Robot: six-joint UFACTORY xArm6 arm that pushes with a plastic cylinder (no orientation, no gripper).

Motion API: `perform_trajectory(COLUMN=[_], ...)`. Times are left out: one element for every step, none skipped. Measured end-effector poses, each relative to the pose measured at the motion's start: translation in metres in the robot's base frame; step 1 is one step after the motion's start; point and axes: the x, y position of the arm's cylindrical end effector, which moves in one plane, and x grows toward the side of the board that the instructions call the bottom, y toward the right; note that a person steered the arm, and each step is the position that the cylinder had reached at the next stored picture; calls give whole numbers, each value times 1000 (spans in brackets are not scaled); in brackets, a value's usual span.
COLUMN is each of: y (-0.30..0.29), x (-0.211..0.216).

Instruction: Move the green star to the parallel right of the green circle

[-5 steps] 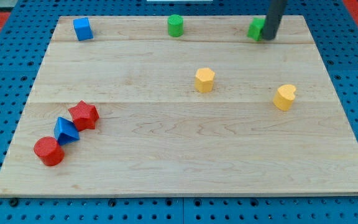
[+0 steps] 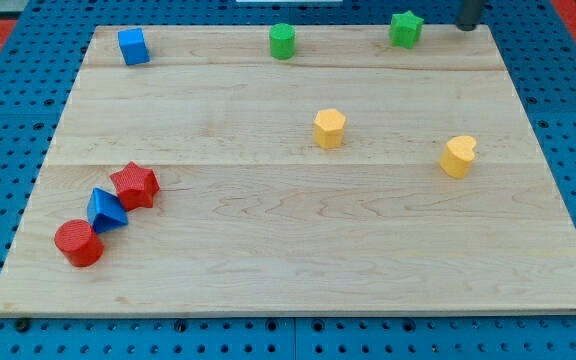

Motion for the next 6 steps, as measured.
perform_trajectory(y=[-35, -45, -20, -17, -23, -21], x=[1, 53, 84, 139, 141, 141])
